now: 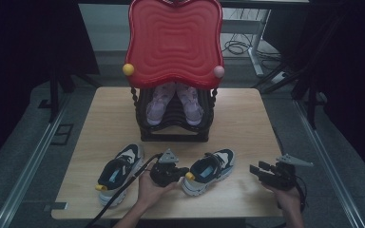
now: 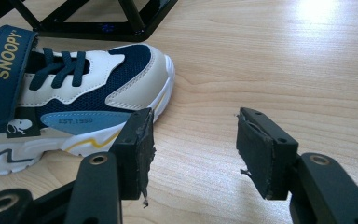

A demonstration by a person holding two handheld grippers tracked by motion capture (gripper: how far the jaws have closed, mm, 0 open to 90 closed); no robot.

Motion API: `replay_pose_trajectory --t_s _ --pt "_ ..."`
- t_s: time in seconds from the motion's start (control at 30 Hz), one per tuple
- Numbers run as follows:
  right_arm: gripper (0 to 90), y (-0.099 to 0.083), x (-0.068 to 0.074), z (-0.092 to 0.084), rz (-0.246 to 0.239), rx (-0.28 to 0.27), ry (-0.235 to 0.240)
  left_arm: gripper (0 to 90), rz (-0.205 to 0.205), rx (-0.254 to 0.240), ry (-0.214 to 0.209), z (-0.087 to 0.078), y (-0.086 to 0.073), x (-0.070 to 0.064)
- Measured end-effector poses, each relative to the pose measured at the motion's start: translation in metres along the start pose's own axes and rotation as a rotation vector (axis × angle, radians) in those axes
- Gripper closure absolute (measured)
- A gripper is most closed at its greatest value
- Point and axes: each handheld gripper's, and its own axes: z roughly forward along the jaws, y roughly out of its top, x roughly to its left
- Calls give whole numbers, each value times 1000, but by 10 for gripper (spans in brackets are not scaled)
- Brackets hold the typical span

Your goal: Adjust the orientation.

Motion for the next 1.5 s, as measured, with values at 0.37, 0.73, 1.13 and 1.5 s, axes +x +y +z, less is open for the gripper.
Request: replay_pose_trajectory --t_s 0.37,0.73,1.13,1.5 --pt "460 0 0 -1 4 -7 -4 896 53 26 -61 8 1 -21" --pt "460 0 -1 -1 8 -5 0 896 60 26 -104 17 3 -31" --pt "460 0 -1 -1 5 -8 -2 894 82 35 -147 30 7 -46" --pt "460 0 -2 -1 10 -7 -2 892 102 38 -173 43 12 -58"
